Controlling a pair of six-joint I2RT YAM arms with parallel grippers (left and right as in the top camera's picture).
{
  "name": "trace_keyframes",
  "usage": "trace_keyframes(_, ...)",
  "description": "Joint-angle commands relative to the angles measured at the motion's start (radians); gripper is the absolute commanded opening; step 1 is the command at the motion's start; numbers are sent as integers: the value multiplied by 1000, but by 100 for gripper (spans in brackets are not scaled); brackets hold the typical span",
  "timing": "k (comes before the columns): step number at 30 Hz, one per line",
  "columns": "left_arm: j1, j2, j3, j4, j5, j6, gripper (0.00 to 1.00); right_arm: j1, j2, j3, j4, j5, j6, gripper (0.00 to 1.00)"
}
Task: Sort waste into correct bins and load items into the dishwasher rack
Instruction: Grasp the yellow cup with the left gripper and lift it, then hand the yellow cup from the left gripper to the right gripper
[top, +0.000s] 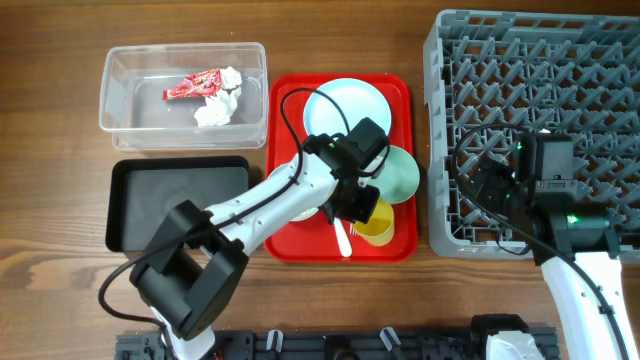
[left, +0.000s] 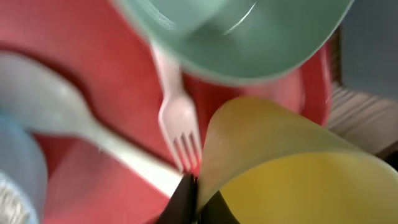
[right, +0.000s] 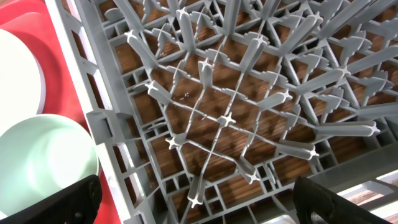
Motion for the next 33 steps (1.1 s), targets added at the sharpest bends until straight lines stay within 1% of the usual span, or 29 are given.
trace_keyframes(1, 58, -106, 56, -53, 19, 5, 4, -3, -3, 18, 2, 21, -7, 100)
trace_keyframes(3, 110, -157, 73, -42, 52, 6, 4, -3, -3, 18, 13, 2, -11, 100)
trace_keyframes(6, 226, -214, 74, 42, 158, 3, 4, -3, -3, 18, 79, -158, -128, 100)
trace_keyframes(9, 362, -216, 74, 152, 364, -61, 4, -3, -2, 18, 157, -367, -261, 100)
trace_keyframes(11, 447, -193, 74, 241, 554, -115, 4, -3, 3, 18, 212, -562, -369, 100)
trace_keyframes(14, 517, -158, 74, 332, 742, -208, 4, -3, 26, 18, 256, -779, -457, 100)
trace_keyframes(15, 534, -142, 74, 370, 829, -244, 4, -3, 41, 18, 268, -864, -479, 100)
trace_keyframes(17, 547, -121, 74, 418, 945, -278, 4, -3, 71, 18, 280, -981, -513, 100)
trace_keyframes(21, 541, -106, 74, 423, 982, -285, 4, -3, 145, 18, 320, -1116, -535, 100)
trace_keyframes(24, 524, -105, 74, 423, 1001, -288, 4, -3, 205, 18, 395, -1214, -558, 100)
trace_keyframes(28, 499, -105, 74, 423, 1000, -288, 4, -3, 281, 18, 557, -1423, -552, 100)
trace_keyframes(33, 472, -105, 74, 423, 1000, -288, 4, -3, 355, 18, 769, -1495, -468, 100)
